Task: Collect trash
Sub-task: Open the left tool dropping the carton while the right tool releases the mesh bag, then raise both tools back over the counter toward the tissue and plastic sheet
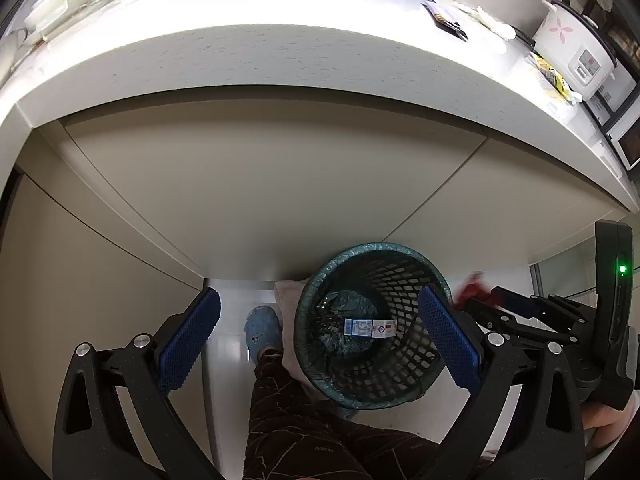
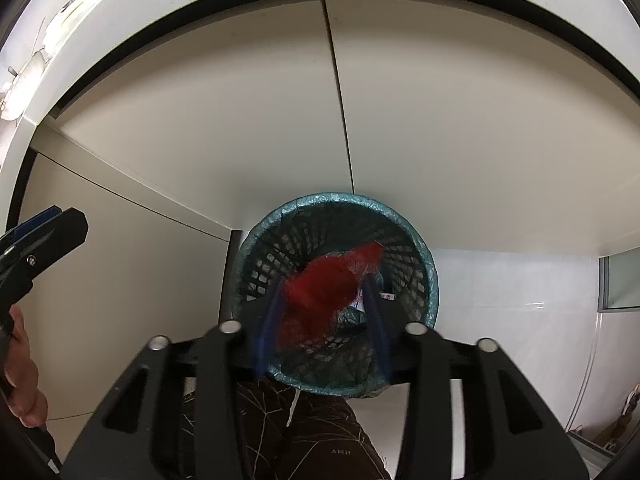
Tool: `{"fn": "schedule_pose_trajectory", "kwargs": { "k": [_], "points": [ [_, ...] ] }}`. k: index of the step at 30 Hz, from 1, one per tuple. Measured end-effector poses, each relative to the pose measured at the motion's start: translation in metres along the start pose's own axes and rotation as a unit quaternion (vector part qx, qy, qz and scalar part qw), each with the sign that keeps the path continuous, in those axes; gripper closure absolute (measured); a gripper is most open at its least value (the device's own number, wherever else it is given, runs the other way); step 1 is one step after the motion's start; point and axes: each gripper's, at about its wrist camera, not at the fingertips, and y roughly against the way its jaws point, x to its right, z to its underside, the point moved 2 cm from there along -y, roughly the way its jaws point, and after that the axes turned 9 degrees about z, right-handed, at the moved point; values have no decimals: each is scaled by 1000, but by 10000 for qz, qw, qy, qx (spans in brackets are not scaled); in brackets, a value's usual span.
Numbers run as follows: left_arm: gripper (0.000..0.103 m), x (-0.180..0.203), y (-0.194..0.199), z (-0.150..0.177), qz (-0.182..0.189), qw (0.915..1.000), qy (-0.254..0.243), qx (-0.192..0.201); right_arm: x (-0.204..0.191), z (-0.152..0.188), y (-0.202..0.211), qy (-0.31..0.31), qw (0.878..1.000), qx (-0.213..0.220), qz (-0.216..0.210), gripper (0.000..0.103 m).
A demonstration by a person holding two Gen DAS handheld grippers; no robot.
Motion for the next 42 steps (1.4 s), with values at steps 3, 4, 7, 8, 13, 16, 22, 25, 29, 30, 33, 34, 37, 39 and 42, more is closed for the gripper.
{"fn": "schedule_pose_trajectory", "kwargs": {
  "k": [3,4,7,8,13,16,22,25,29,30,33,34,37,39,42],
  "points": [
    [6,-3,0,0,3,10000,14,5,1,1,-1,-97,9999,-14,34,43],
    [6,-4,0,-1,6,10000,17,11,1,1,-1,-132,9999,-8,30,39],
    [6,-6,0,0,-6,10000,20,28,4,0,-1,-242,9997,3,-12,29],
    [6,-7,1,0,-3,10000,23,28,5,-1,0,-273,9996,7,-25,28],
    [6,-9,3,-2,20,10000,25,63,6,-3,5,-286,9995,103,10,21],
    [6,-8,4,-1,22,10000,14,69,7,-6,12,-305,9994,169,16,12],
    [6,-1,15,-5,19,9999,-18,151,16,-16,34,-386,9985,400,30,8],
    [6,4,25,-10,35,9997,-39,231,23,-23,51,-413,9975,564,77,8],
    [6,16,41,-19,27,9992,-116,389,33,-30,71,-459,9957,797,146,8],
    [6,18,46,-22,26,9990,-133,426,35,-32,76,-475,9952,847,132,8],
    [6,26,60,-32,11,9982,-176,567,42,-37,91,-552,9934,999,145,8],
    [6,27,65,-36,-8,9980,-183,612,45,-39,96,-565,9927,1049,173,8],
    [6,31,76,-48,2,9974,-168,702,51,-46,111,-568,9909,1186,274,8],
    [6,33,85,-59,-11,9969,-152,777,54,-49,120,-562,9890,1312,394,8],
    [6,34,94,-72,-90,9965,-120,820,61,-58,133,-603,9870,1426,435,8]
  ]
}}
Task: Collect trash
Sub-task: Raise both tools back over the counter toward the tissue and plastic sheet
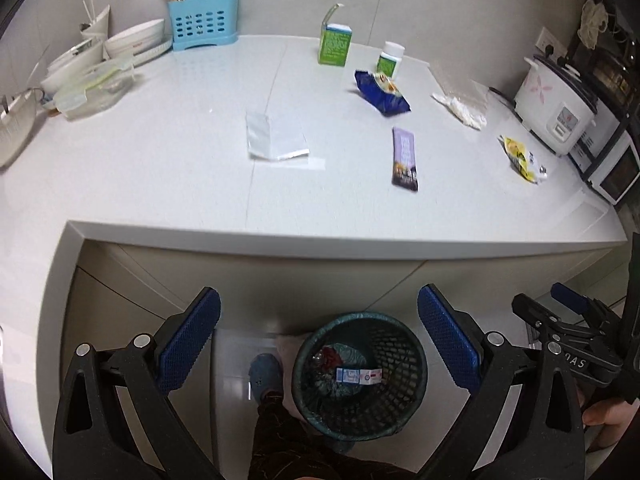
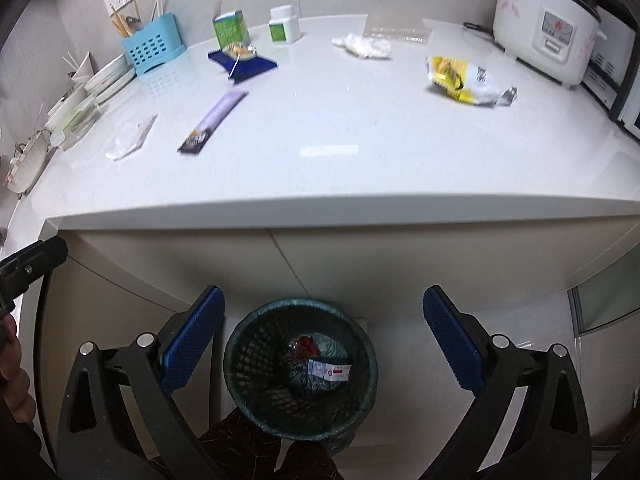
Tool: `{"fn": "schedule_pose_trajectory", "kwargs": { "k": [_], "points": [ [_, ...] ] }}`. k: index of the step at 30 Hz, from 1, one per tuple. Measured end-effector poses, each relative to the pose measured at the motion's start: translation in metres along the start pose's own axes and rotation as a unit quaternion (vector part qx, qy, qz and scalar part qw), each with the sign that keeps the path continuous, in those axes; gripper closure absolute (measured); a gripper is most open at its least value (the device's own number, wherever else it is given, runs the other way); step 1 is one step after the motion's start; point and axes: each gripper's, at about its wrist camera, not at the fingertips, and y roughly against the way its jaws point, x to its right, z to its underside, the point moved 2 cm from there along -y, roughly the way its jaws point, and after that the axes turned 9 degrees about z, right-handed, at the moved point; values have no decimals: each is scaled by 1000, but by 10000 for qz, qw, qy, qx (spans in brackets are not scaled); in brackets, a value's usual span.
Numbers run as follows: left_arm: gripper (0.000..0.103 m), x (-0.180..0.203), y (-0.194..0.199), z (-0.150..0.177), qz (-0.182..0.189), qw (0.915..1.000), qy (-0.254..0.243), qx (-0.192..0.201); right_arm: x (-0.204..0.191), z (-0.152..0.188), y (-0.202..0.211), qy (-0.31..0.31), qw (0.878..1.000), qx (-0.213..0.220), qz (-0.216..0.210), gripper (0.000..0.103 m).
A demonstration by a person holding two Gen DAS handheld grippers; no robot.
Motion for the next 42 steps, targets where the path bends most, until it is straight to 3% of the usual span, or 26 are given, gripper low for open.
{"fn": "schedule_pose_trajectory", "kwargs": {
  "k": [11,22,42],
  "points": [
    [6,5,21,-56,-150,9997,66,197,9,-56,24,-31,9991,412,46,8],
    [6,1,17,-101,-340,9991,148,187,10,-120,31,-28,9979,641,29,8],
    [6,-46,-41,-150,-679,9958,477,-395,11,-216,-33,240,9986,338,323,8]
  ]
}}
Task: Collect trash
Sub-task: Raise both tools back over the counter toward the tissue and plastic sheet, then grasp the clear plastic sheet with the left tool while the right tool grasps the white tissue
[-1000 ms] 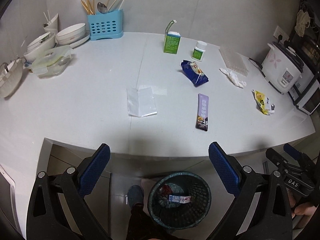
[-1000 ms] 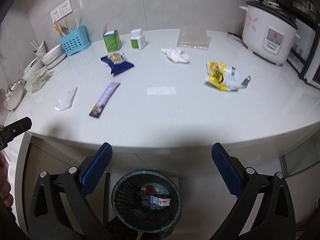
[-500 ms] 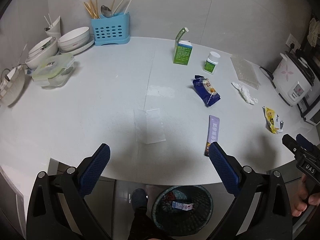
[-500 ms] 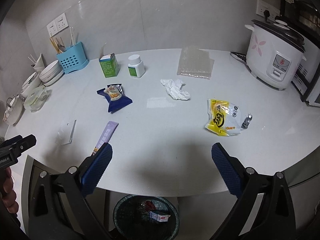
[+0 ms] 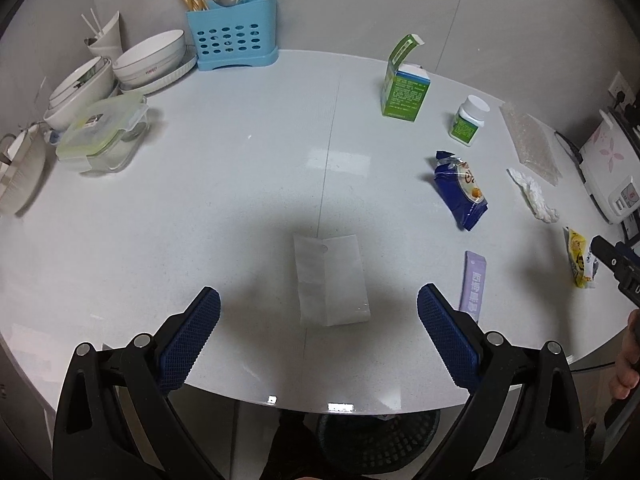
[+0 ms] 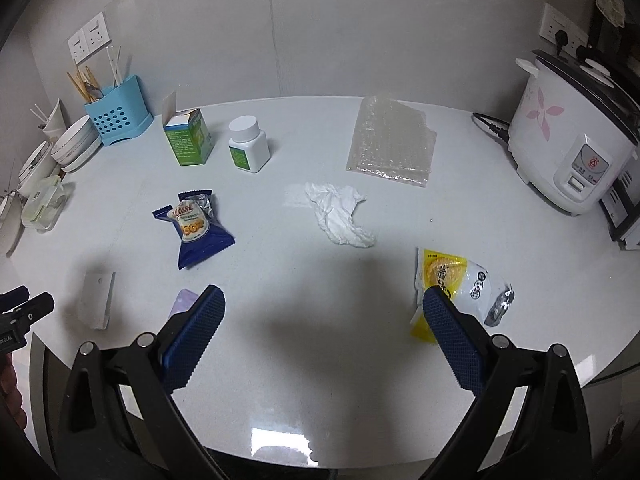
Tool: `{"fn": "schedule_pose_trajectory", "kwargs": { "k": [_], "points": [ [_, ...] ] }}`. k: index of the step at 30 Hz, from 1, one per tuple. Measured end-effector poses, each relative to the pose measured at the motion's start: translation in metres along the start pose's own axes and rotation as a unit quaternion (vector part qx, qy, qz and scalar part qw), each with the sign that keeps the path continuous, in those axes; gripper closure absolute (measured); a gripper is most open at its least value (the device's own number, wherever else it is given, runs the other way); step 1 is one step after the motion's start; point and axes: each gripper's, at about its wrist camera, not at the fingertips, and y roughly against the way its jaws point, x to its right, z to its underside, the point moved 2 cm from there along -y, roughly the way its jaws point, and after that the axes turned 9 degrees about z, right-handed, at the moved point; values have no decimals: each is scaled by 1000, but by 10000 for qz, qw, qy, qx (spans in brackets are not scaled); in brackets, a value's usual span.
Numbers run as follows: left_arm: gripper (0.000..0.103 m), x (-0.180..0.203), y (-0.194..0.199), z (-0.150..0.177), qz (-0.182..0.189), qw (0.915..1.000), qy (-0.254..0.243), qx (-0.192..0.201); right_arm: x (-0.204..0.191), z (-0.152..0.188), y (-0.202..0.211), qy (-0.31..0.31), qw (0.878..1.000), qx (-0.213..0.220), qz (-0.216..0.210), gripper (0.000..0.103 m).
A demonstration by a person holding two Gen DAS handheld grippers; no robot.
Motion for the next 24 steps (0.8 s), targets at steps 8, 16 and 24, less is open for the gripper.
{"fn": "schedule_pose_trajectory", "kwargs": {
  "k": [8,16,24],
  "points": [
    [6,-12,-40,2,-13,9990,55,-449,-3,-26,-37,53,9996,-190,188,8],
    [6,-9,-69,8,88,9967,51,-805,-4,-48,-68,107,9984,-331,451,11],
    [6,-14,-84,9,-34,9949,288,-965,-4,-63,-100,63,9967,-640,500,13]
  ]
}}
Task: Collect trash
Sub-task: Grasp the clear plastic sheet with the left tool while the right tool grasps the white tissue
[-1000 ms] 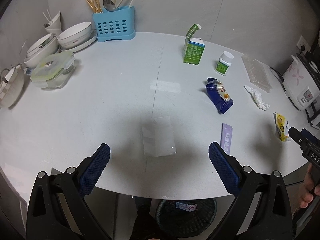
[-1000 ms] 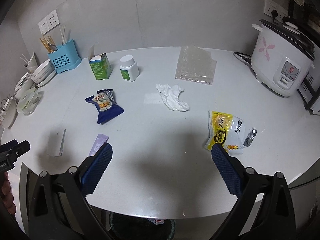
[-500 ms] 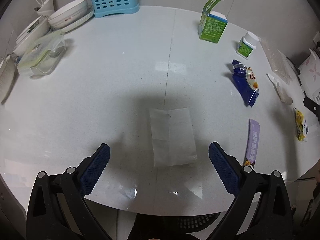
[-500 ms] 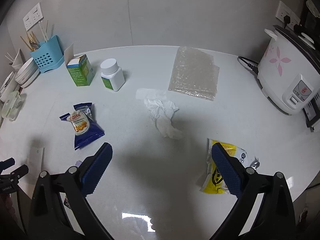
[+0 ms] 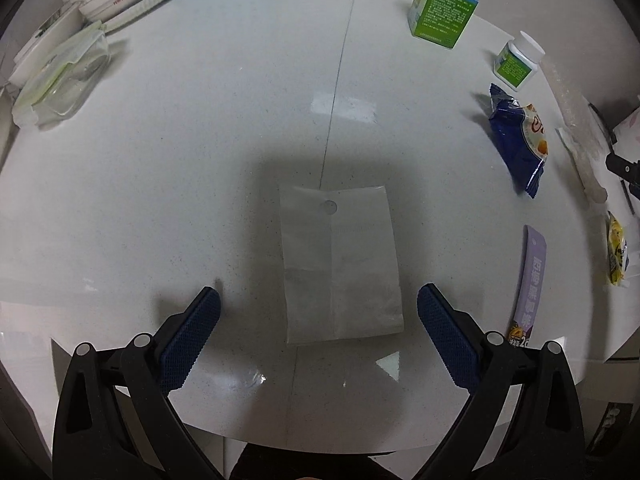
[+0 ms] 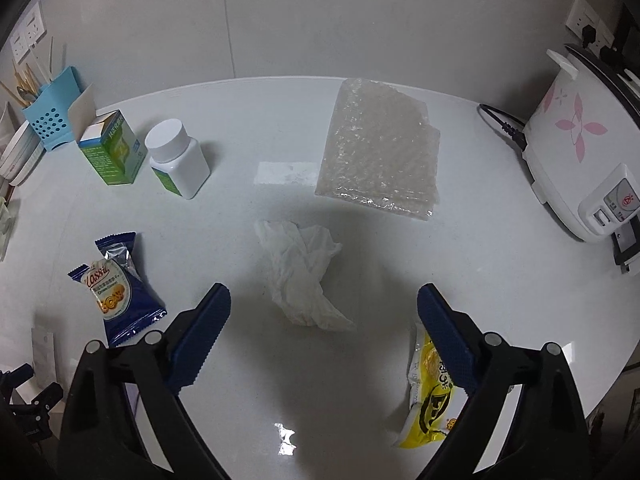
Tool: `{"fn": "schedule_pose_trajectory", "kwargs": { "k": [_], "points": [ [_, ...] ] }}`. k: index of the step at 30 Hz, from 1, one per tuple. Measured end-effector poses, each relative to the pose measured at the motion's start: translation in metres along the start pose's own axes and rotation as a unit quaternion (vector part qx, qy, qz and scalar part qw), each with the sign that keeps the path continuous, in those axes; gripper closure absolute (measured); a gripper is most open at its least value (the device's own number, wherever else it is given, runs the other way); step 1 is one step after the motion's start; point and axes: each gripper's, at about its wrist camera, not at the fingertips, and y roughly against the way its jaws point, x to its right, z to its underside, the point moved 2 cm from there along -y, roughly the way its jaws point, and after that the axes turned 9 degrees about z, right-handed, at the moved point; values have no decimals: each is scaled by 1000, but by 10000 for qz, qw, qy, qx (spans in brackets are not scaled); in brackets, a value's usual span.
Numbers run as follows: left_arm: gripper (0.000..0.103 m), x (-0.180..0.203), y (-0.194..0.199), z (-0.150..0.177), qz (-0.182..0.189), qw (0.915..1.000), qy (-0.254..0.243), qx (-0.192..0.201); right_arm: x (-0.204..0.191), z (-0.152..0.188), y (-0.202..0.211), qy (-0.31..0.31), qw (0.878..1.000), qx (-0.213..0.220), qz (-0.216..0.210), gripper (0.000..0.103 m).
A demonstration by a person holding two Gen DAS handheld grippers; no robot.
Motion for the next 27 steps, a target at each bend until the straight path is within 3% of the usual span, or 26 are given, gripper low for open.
{"fn": "schedule_pose_trajectory", "kwargs": {
  "k": [8,14,19,23,25,27],
  "points": [
    [10,3,-3,-3,-193,9997,128,-69,-13,-8,-26,-72,9991,-425,-45,22],
    [28,5,-1,-7,-296,9991,220,-221,-19,-9,-40,-122,9976,-685,41,35],
    [47,7,1,-12,-337,9990,182,-217,-18,-7,-49,-191,9958,-892,-78,58],
    [51,8,2,-12,-320,9993,107,-173,-16,-5,-51,-258,9951,-934,-202,70],
    [51,11,5,-15,-279,9994,92,-159,-15,-6,-50,-235,9952,-923,-214,83],
    [52,11,5,-16,-215,9996,93,-143,-14,-7,-51,-227,9954,-912,-205,85]
  ]
}}
